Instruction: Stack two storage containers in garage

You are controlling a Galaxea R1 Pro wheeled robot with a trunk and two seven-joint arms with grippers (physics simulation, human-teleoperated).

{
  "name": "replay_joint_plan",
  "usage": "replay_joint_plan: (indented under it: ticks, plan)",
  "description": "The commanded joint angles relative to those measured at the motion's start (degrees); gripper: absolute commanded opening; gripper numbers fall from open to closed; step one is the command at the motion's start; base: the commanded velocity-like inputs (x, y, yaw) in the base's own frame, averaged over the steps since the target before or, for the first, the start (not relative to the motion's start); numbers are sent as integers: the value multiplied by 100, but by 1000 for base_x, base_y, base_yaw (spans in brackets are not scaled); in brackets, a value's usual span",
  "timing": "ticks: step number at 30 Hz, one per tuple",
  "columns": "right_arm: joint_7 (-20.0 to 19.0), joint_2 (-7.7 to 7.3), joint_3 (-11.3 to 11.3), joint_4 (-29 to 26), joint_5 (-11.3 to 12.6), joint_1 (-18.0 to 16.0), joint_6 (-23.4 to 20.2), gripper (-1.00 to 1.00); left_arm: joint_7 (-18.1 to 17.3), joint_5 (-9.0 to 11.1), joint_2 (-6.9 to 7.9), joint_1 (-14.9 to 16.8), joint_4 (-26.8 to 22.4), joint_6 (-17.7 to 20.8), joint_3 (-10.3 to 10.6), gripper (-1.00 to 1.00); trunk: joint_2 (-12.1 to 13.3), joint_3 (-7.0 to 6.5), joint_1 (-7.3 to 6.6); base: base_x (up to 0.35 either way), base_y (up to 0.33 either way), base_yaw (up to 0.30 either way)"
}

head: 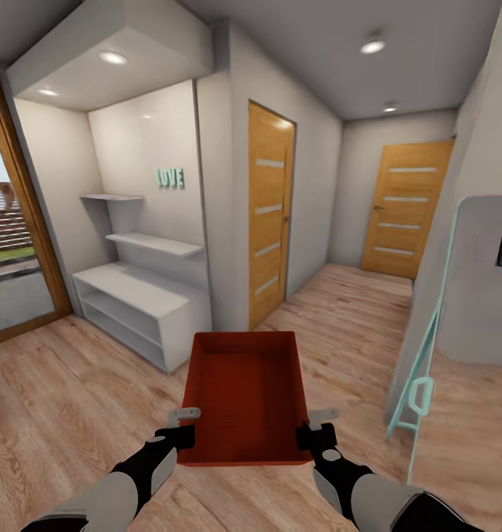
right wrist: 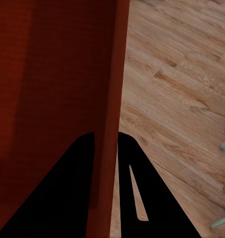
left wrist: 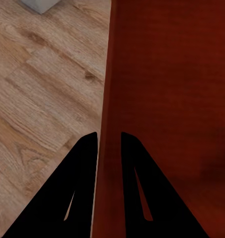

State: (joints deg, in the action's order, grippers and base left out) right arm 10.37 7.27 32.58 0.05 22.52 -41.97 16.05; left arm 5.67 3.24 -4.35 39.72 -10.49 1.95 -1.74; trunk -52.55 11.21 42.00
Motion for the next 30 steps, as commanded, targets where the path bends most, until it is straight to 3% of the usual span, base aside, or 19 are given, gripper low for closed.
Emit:
replay_joint_plan:
  ticks: [1,7,30]
  plan:
    - [-60,5,-217,4,-29,-4,-14,-100,48,-17,-4,1,-25,-301,7,-100,-5,8,4,321,125,0]
    - [-54,10,-217,4,-29,-4,-14,-100,48,-17,-4,1,-31,-301,7,-100,-5,8,4,322,125,-64]
    - [-56,3,-217,4,-29,-4,-14,-100,48,-25,-8,1,-32,-301,7,-100,-5,8,4,321,107,-283]
